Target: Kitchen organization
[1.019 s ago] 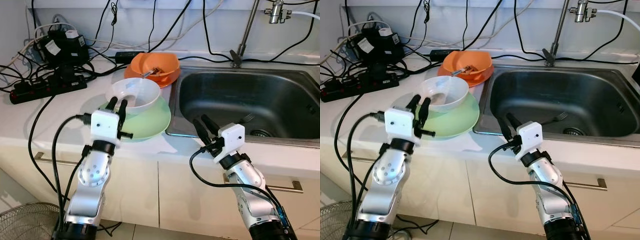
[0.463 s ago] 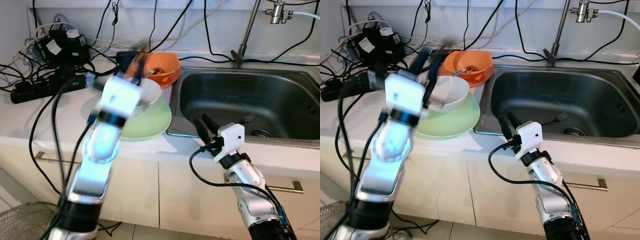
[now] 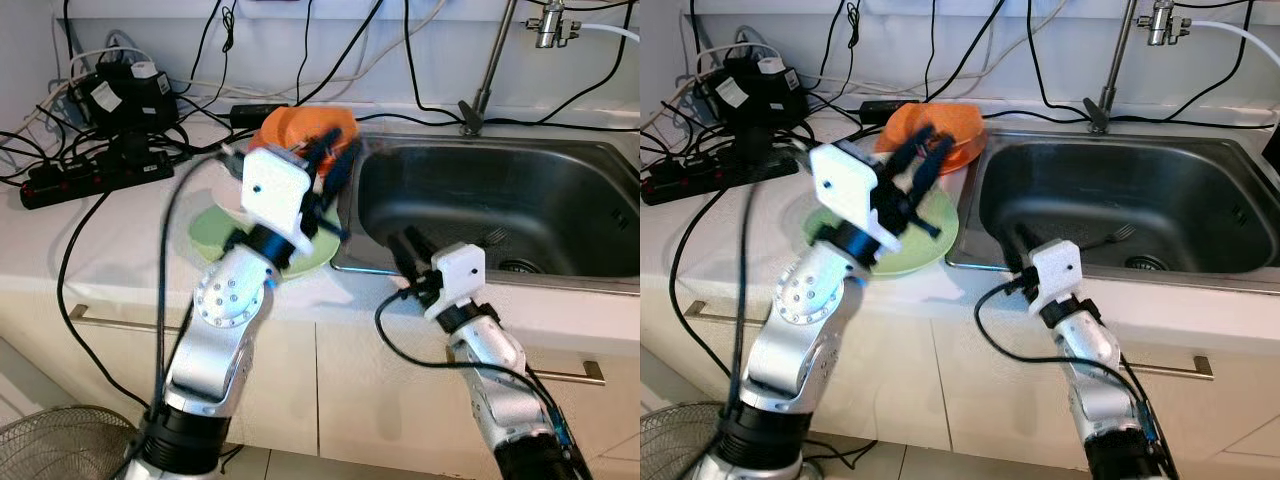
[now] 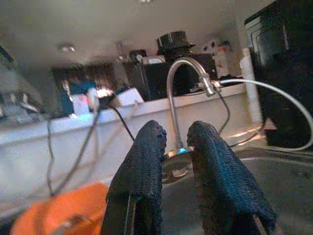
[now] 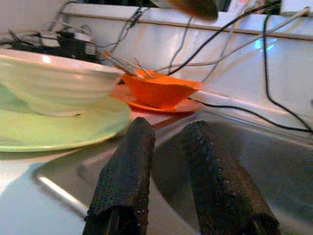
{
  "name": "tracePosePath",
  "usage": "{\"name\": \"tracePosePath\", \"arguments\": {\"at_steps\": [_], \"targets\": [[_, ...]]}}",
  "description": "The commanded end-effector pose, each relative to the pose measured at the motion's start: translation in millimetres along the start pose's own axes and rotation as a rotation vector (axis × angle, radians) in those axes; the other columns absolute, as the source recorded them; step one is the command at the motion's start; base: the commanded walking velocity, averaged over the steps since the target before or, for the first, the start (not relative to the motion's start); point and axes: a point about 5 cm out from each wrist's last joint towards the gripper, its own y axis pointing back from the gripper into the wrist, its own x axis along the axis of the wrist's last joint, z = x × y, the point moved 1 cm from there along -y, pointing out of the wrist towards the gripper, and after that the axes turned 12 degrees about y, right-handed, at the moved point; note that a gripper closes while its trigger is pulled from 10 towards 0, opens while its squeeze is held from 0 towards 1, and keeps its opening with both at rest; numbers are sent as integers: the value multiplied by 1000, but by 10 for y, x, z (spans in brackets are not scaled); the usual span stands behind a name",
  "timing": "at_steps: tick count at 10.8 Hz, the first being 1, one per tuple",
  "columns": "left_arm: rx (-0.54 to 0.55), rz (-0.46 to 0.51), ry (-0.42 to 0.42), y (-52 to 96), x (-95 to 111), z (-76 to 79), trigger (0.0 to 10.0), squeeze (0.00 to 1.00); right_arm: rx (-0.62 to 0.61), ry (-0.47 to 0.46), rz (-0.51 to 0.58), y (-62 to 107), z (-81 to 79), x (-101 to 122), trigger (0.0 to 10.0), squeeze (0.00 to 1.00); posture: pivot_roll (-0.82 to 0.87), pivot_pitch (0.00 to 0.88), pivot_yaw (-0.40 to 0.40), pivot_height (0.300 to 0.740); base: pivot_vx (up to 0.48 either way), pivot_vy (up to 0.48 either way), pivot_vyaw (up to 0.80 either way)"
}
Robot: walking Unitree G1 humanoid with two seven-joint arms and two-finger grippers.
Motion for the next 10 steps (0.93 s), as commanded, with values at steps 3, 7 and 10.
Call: {"name": "tracePosePath", "arguments": {"at_steps": [3, 7, 10], "targets": [[-23, -65, 90, 59, -77, 7, 10000, 0, 0, 73, -75, -19, 18, -113, 10000, 1000, 57, 0, 83, 740, 0, 0, 0], [-51, -157, 177, 116, -237, 102, 10000, 0, -146, 231, -92, -90, 221, -59, 10000, 922, 47, 4, 84, 740, 0, 0, 0], [-64, -197, 180, 126, -278, 123, 10000, 0, -170, 280, -11, -193, 244, 139, 10000, 0, 44, 6, 86, 740, 0, 0, 0]]}}
